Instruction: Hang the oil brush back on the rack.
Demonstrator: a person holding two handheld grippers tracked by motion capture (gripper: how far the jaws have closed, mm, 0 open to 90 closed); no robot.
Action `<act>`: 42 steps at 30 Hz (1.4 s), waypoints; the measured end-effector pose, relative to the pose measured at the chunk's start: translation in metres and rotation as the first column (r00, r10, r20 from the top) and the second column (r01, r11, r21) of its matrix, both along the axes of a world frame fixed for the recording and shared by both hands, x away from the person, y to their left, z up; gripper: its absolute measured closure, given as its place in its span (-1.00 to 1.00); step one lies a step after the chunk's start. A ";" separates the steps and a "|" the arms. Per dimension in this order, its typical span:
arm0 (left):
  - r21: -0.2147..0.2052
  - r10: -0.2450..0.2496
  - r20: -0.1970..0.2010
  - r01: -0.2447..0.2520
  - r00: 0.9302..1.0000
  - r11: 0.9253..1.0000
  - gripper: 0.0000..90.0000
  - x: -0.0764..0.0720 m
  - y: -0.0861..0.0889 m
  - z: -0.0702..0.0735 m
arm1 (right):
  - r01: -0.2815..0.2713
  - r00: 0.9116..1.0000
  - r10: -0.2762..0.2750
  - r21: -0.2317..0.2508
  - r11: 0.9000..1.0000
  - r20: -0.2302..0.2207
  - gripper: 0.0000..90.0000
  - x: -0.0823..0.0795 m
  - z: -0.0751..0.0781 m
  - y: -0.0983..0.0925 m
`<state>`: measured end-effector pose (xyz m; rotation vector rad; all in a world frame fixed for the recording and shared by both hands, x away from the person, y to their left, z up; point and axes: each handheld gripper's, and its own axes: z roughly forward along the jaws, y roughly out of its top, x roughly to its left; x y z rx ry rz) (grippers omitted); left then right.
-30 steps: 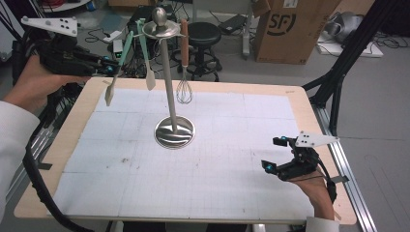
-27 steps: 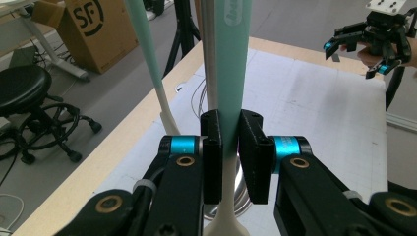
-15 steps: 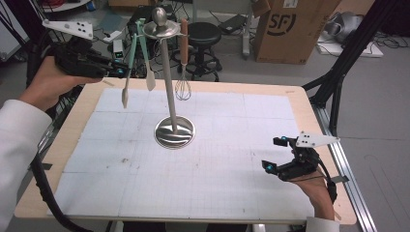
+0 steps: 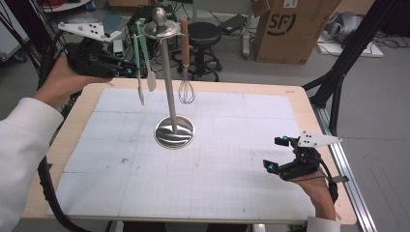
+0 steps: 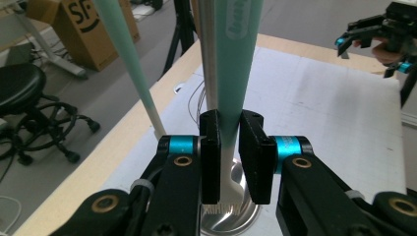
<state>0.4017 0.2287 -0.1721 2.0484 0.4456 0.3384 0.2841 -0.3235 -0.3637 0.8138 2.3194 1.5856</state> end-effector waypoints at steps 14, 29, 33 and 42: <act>-0.031 0.084 0.034 -0.083 0.996 0.996 -0.90 -0.031 0.012 -0.029 | 0.015 1.000 -0.015 0.007 1.000 0.002 -0.99 0.000 0.000 -0.005; -0.079 0.051 0.065 -0.045 0.997 0.996 -0.96 -0.080 0.017 -0.099 | 0.042 0.999 -0.042 0.006 0.999 0.012 -0.99 -0.002 -0.002 -0.006; -0.087 0.057 0.057 -0.052 0.997 0.995 -0.96 -0.088 0.020 -0.122 | 0.044 0.999 -0.044 0.014 0.999 0.011 -0.99 -0.002 -0.003 -0.004; -0.127 0.071 0.047 -0.065 0.996 0.990 -0.96 -0.106 0.020 -0.167 | 0.057 0.998 -0.057 0.003 0.998 0.010 -0.99 0.002 -0.012 0.000</act>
